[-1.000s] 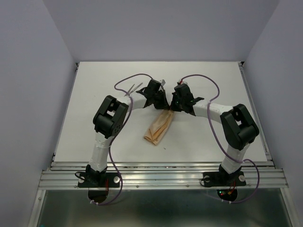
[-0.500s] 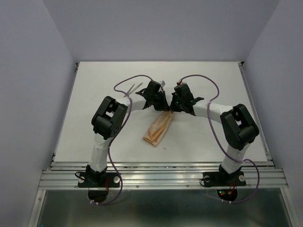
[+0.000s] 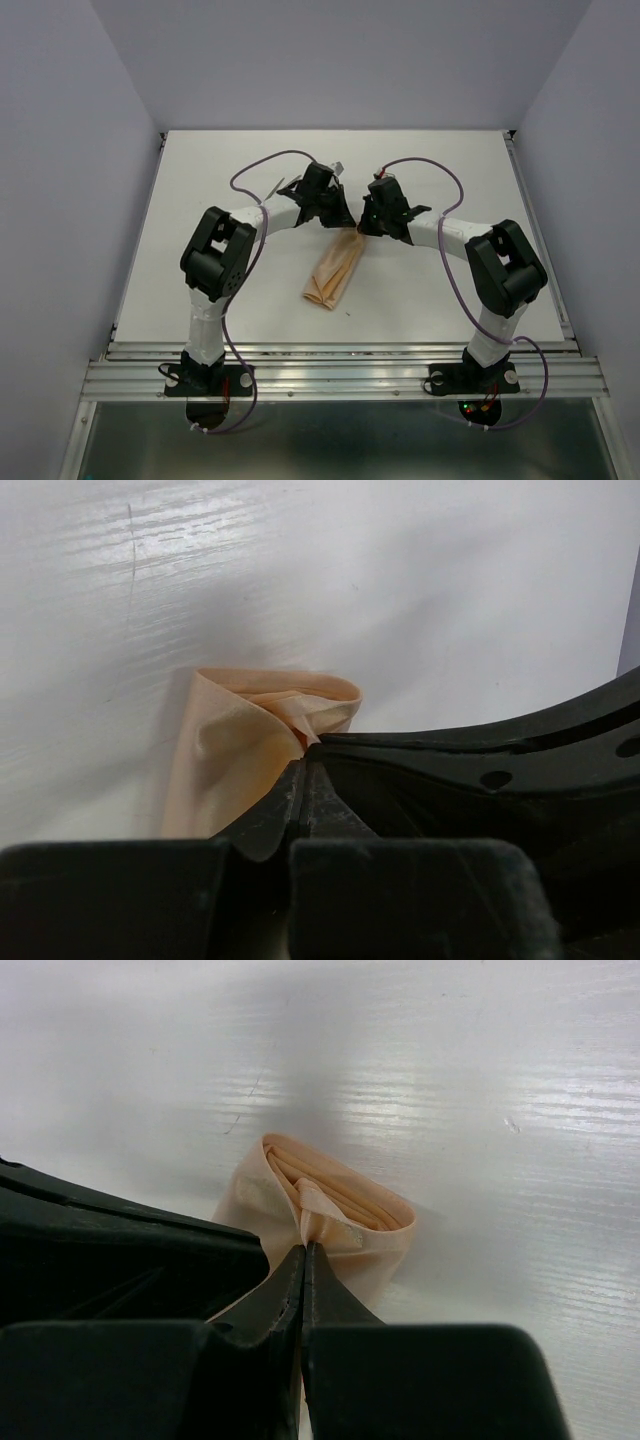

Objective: Fold the napkin into a case and place the utensils inside
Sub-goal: Stuff the top corner of the smaller-rectangle-folded napkin into the folded napkin.

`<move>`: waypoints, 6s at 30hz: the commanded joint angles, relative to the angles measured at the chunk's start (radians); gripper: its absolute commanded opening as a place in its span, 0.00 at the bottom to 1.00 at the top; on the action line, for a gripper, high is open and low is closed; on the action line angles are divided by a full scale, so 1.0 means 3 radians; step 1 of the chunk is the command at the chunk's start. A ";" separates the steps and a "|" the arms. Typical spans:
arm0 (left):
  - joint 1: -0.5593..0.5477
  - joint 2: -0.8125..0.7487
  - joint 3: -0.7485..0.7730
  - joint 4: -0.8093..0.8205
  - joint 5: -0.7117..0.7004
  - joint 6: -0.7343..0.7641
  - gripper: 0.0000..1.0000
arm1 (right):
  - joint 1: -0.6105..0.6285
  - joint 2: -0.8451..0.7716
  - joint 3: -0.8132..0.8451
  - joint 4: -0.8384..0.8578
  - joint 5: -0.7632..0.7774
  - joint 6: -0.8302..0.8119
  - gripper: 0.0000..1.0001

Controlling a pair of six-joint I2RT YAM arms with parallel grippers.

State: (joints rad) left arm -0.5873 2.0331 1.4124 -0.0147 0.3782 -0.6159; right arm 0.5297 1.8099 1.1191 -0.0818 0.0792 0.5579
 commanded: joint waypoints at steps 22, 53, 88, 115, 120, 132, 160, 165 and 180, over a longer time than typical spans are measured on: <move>-0.0036 0.0115 -0.0035 0.0172 0.0150 -0.0018 0.00 | -0.0007 -0.0030 0.0094 0.0068 -0.0029 0.0007 0.01; -0.0246 0.0376 -0.0147 0.0714 -0.0172 -0.0703 0.00 | -0.0007 -0.0061 0.0003 0.0078 -0.0167 0.0048 0.01; -0.0262 0.0208 -0.0188 0.0673 -0.0213 -0.0626 0.00 | -0.0037 -0.0076 0.0140 -0.0331 0.0314 -0.0285 0.22; -0.0262 0.0182 -0.0224 0.0673 -0.0202 -0.0611 0.00 | -0.0037 0.0128 0.0273 -0.0305 0.0273 -0.0203 0.24; -0.0267 0.0157 -0.0234 0.0683 -0.0213 -0.0611 0.00 | -0.0037 0.0123 0.0263 -0.0310 0.0345 -0.0177 0.10; -0.0205 0.0014 -0.0300 0.0688 -0.0207 -0.0591 0.00 | -0.0037 -0.0188 0.0115 -0.0177 0.0319 -0.0167 0.01; 0.0020 -0.0324 -0.0485 0.0816 -0.0029 -0.0585 0.00 | -0.0037 -0.0112 0.0140 -0.0177 0.0140 -0.0167 0.01; 0.0020 -0.0212 -0.0413 0.0831 0.0007 -0.0601 0.00 | -0.0037 -0.0107 0.0161 -0.0177 0.0130 -0.0167 0.01; -0.0016 0.0070 -0.0357 0.1005 0.0273 -0.0723 0.00 | -0.0037 -0.0091 0.0202 -0.0177 0.0099 -0.0157 0.01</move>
State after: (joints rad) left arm -0.5838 2.0533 1.2819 0.2440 0.4232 -0.8242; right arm 0.5167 1.7981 1.1610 -0.1719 0.1200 0.5022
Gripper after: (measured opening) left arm 0.026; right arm 0.015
